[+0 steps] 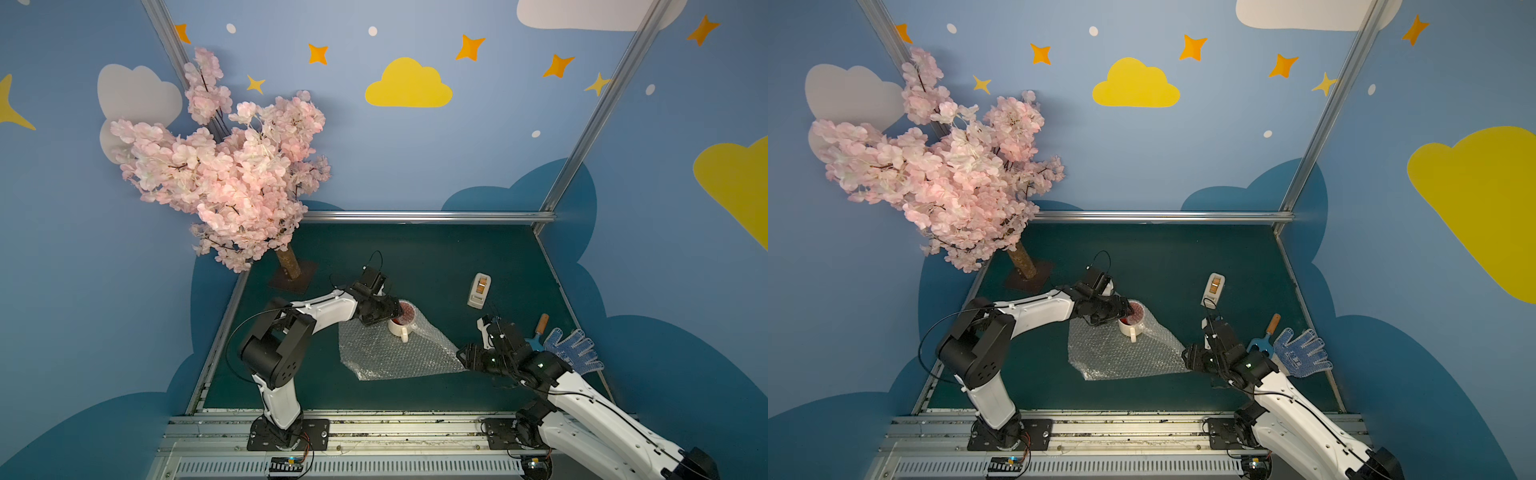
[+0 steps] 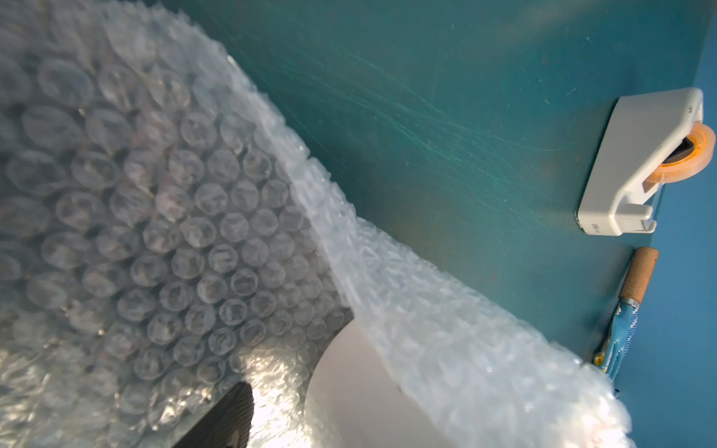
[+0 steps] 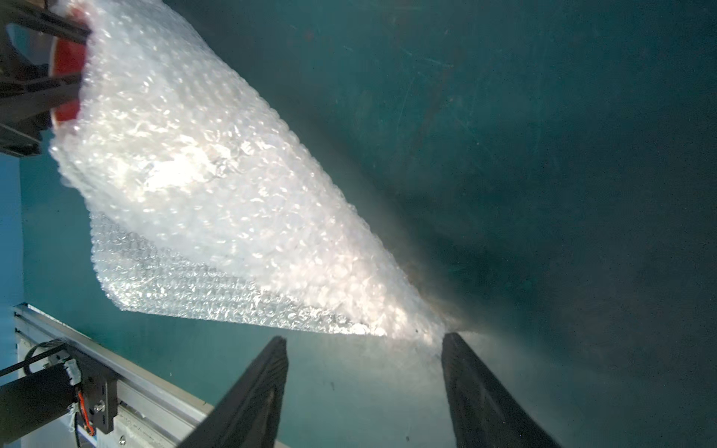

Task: Wrap mugs in bubble wrap
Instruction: Wrap the mug in bubble wrap.

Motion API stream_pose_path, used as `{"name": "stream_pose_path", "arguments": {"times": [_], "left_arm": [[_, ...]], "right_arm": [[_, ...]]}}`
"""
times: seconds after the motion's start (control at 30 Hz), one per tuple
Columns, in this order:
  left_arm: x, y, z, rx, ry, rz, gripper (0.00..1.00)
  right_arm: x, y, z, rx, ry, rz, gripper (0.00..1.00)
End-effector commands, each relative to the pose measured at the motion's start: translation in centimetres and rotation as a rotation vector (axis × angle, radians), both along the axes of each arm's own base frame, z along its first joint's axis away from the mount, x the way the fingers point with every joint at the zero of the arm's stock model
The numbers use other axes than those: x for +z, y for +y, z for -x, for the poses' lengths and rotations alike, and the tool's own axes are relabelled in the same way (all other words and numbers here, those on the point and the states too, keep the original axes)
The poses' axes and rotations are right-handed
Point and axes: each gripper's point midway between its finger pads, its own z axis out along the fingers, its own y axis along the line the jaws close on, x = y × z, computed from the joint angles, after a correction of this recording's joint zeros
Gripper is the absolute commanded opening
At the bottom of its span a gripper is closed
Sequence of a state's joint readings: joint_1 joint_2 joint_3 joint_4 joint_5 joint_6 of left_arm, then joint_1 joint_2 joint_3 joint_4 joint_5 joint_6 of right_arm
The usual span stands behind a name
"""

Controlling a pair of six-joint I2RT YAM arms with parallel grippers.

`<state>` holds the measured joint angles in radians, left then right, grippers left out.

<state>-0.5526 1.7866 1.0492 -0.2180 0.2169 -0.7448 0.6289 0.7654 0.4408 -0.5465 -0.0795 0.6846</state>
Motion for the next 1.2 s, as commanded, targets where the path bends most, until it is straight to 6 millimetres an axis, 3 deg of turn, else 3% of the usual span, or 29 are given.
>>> {"name": "stream_pose_path", "arguments": {"times": [0.0,0.13,0.37,0.7,0.9,1.17], "left_arm": [[-0.3,-0.2,0.1,-0.011,0.014,-0.008,0.83],[-0.4,-0.1,0.2,-0.010,0.015,-0.009,0.83],[-0.5,-0.1,0.3,-0.013,0.019,-0.007,0.83],[-0.3,-0.1,0.4,-0.016,0.017,-0.005,0.83],[-0.3,-0.1,0.4,-0.014,0.016,-0.004,0.83],[-0.6,-0.1,0.4,-0.014,0.021,-0.007,0.83]], "right_arm": [[-0.7,-0.6,1.4,0.002,0.048,0.053,0.69],[-2.1,-1.4,1.8,-0.023,0.092,0.133,0.70],[-3.1,-2.1,0.0,-0.087,0.065,0.215,0.68],[-4.1,-0.8,-1.5,-0.057,0.039,0.216,0.57],[-4.4,-1.0,-1.6,-0.067,0.038,0.211,0.42],[-3.5,-1.0,-0.6,-0.050,0.056,0.183,0.07]]}}
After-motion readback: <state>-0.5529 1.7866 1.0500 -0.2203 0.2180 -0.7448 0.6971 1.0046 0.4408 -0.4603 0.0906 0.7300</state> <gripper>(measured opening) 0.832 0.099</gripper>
